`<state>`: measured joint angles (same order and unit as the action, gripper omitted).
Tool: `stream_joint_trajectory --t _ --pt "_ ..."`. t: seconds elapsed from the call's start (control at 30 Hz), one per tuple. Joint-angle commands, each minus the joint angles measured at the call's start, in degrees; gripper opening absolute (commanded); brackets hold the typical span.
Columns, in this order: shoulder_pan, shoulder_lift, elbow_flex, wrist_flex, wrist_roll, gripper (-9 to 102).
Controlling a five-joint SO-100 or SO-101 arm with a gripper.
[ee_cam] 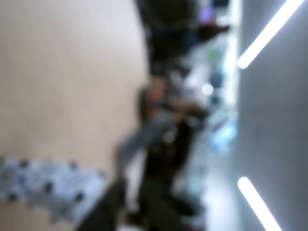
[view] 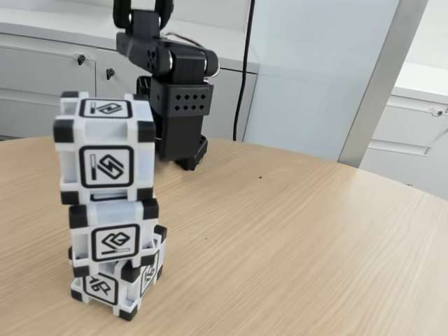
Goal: Stack cubes from left to right.
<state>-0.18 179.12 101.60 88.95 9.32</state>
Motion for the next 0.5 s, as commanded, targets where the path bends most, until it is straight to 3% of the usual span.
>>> stream_joint_trajectory --t 0.0,0.33,0.47 --pt "0.18 3.25 12.13 -8.44 -2.29 0" --pt "1.23 5.19 47.11 -29.0 -5.36 0" --pt "1.41 5.19 56.95 -32.17 -6.86 0"
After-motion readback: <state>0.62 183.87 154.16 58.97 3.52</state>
